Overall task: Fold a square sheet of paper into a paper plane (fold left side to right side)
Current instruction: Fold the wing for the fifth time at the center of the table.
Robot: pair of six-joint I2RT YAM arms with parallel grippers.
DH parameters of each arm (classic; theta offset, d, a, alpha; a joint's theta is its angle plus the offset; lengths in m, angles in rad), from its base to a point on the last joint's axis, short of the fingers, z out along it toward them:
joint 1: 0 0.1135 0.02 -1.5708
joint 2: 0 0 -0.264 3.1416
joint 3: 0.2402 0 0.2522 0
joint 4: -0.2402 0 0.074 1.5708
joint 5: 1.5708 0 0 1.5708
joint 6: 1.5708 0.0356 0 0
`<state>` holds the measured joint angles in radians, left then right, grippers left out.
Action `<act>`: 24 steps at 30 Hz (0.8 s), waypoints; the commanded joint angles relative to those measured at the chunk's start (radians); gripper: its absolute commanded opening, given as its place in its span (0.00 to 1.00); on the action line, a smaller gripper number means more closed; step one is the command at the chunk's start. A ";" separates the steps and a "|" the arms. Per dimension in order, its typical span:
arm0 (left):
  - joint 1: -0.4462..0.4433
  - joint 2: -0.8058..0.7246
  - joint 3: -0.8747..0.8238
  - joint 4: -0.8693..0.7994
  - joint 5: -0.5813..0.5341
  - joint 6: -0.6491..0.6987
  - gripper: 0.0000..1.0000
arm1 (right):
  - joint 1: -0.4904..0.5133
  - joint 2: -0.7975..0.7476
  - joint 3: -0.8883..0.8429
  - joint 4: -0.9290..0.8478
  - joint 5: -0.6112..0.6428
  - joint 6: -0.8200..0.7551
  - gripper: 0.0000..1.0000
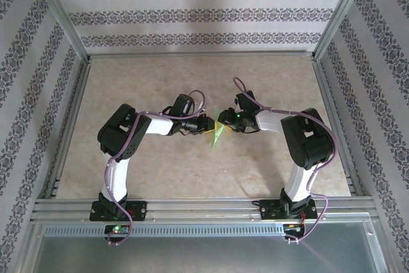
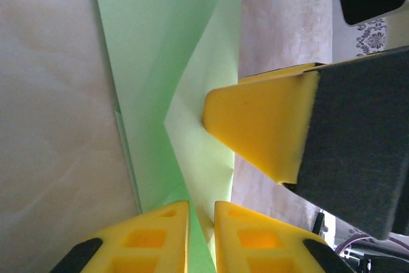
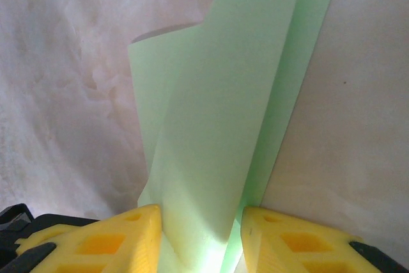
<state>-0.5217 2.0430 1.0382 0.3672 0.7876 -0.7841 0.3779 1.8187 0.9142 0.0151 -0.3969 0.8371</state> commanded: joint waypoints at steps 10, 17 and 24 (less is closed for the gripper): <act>0.014 0.038 0.050 -0.037 -0.027 0.028 0.08 | 0.027 0.069 0.014 -0.041 0.046 -0.043 0.42; 0.017 0.033 0.046 -0.057 -0.031 0.041 0.06 | 0.027 0.068 0.020 -0.050 0.053 -0.049 0.42; 0.017 0.024 0.018 -0.076 -0.043 0.053 0.06 | 0.030 0.068 0.025 -0.054 0.055 -0.051 0.42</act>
<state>-0.5213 2.0666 1.0683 0.3248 0.7647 -0.7616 0.3843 1.8256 0.9390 -0.0261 -0.3843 0.8078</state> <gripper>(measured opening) 0.060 0.424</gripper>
